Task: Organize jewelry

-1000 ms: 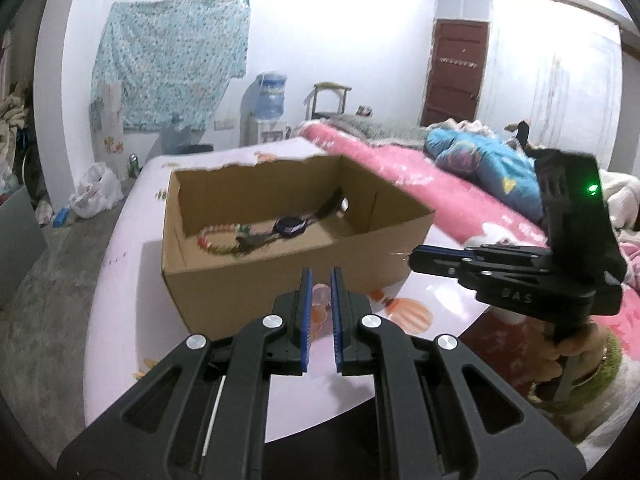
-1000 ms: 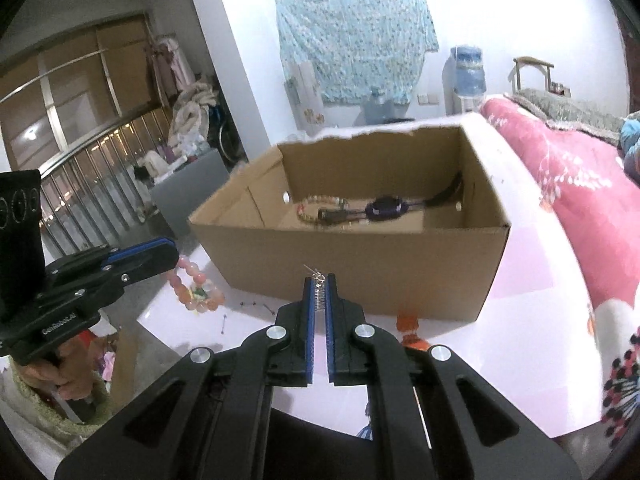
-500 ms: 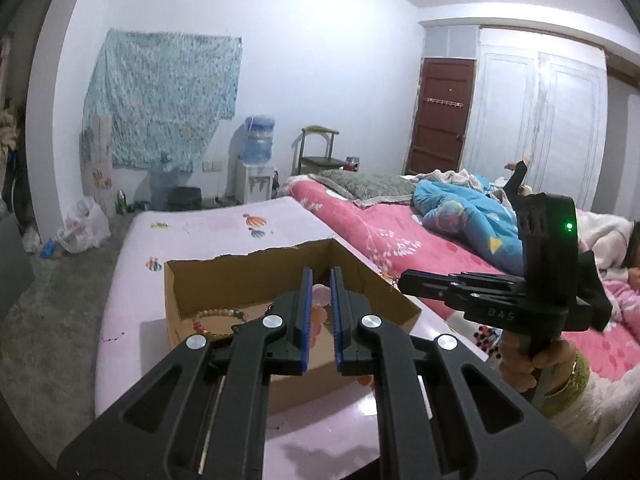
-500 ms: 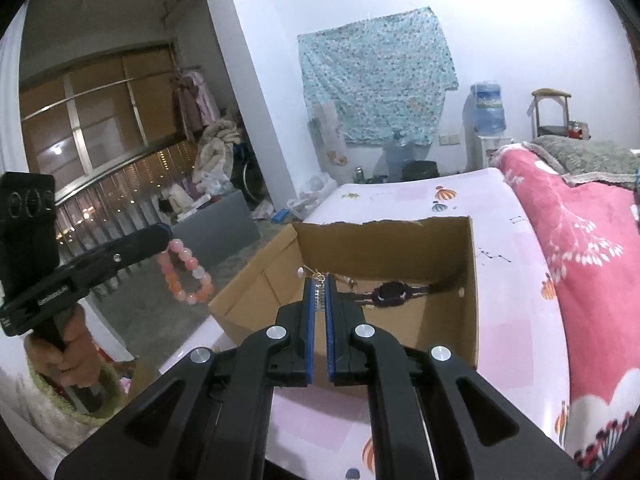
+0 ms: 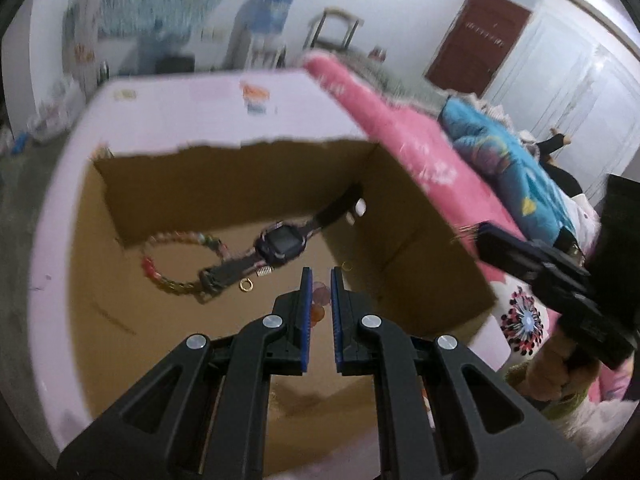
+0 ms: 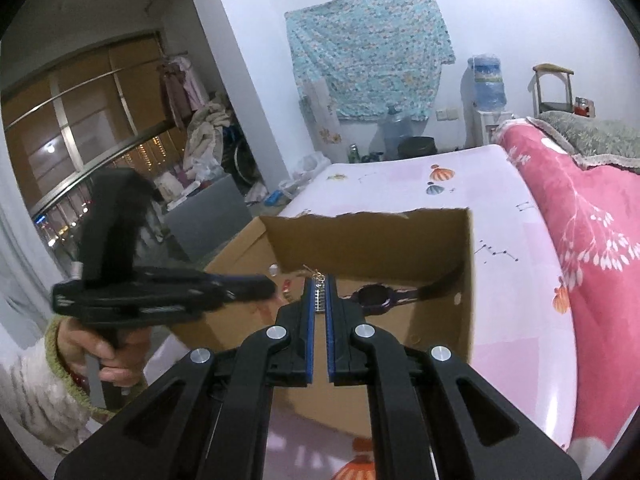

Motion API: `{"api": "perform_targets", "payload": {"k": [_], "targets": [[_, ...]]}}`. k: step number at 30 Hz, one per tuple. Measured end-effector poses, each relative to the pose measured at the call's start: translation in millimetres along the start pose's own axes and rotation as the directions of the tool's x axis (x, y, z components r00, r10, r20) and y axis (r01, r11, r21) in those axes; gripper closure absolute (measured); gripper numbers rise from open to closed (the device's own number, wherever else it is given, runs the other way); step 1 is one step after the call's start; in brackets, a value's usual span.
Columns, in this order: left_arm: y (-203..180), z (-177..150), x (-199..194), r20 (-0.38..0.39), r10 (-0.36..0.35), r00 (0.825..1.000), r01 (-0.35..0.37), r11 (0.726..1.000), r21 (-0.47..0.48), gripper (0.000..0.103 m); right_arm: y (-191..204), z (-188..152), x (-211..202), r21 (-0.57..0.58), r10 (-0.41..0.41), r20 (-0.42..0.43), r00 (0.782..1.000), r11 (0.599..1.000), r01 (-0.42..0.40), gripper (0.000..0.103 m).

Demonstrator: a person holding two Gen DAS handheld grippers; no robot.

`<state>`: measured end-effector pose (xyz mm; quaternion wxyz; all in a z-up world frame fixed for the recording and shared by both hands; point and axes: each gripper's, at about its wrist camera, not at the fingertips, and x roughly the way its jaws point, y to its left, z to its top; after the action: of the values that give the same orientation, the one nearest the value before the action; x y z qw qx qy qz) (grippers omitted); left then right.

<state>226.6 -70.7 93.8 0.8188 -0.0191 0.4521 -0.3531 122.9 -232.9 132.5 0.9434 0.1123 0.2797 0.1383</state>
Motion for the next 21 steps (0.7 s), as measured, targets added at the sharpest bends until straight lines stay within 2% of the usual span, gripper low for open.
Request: {"api": "perform_targets", "payload": {"k": [4,6,7,8,9,12,16,19,21], "targets": [[-1,9,33,-0.090,-0.063,0.994,0.059,0.998,-0.038,0.095,-11,2,1,0.014,-0.014,0.010,1.000,1.000,0.014,0.098],[-5,10,43,-0.122,-0.060,0.991,0.057,0.998,-0.033,0.094,-17,1,2,0.023,-0.023,0.007,1.000,0.999,0.023,0.098],[-7,8,48,-0.143,-0.044,0.989,0.040,0.999,-0.029,0.092,-19,1,3,0.026,-0.027,0.005,1.000,0.999,0.027,0.098],[-7,7,54,-0.169,-0.031,0.985,0.026,0.999,-0.029,0.083,-22,1,4,0.031,-0.033,-0.001,0.999,0.999,0.033,0.098],[-6,6,55,-0.180,-0.039,0.983,0.032,0.999,-0.041,0.080,-23,0,5,0.035,-0.039,-0.006,0.999,0.999,0.039,0.098],[0,6,46,-0.151,-0.048,0.987,0.039,0.997,-0.062,0.075,-25,0,6,0.042,-0.052,-0.018,0.998,0.998,0.053,0.098],[6,3,24,-0.089,-0.037,0.995,0.031,0.998,-0.063,0.075,-21,3,8,0.046,-0.043,-0.031,0.999,0.998,0.045,0.098],[8,-1,-5,-0.013,-0.006,1.000,0.006,0.999,-0.050,0.074,-12,8,13,0.044,-0.009,-0.061,0.998,0.999,0.011,0.098],[8,-5,-29,0.051,0.023,0.998,-0.021,0.999,-0.037,0.068,-6,12,21,0.045,0.027,-0.095,0.995,0.999,-0.023,0.098]]}}
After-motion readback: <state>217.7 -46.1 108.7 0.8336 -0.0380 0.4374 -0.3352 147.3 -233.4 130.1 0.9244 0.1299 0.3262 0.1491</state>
